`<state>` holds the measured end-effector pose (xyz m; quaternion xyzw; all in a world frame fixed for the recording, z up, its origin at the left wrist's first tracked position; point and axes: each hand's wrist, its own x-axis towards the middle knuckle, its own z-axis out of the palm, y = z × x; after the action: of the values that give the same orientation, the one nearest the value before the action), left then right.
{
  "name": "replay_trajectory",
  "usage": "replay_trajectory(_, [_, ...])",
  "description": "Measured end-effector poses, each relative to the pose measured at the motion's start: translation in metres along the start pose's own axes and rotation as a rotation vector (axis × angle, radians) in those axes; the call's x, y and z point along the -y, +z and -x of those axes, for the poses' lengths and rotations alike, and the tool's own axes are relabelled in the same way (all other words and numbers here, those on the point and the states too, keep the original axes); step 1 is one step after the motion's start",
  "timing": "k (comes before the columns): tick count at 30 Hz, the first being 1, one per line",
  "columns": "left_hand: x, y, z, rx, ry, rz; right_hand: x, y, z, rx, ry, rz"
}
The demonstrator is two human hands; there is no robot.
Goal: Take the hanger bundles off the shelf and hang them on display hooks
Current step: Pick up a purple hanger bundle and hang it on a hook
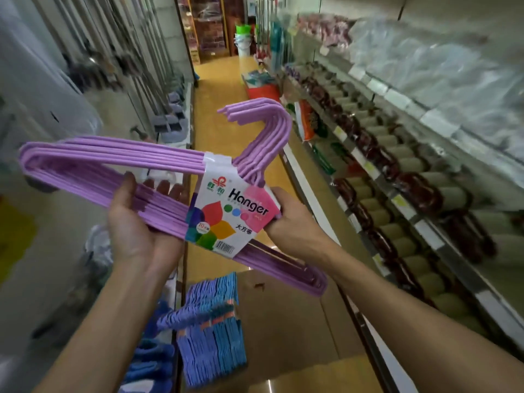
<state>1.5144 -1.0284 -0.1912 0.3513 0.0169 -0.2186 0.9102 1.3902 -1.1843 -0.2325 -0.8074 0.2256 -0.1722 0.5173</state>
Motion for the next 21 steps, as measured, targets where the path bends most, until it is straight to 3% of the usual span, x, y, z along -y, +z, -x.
replay_trajectory(9, [-0.068, 0.068, 0.042, 0.090, 0.042, 0.073, 0.119, -0.052, 0.026, -0.080, -0.067, 0.093])
replay_trajectory(21, [-0.100, 0.089, 0.084, 0.208, 0.059, 0.030, 0.154, -0.069, 0.049, -0.086, -0.108, 0.117])
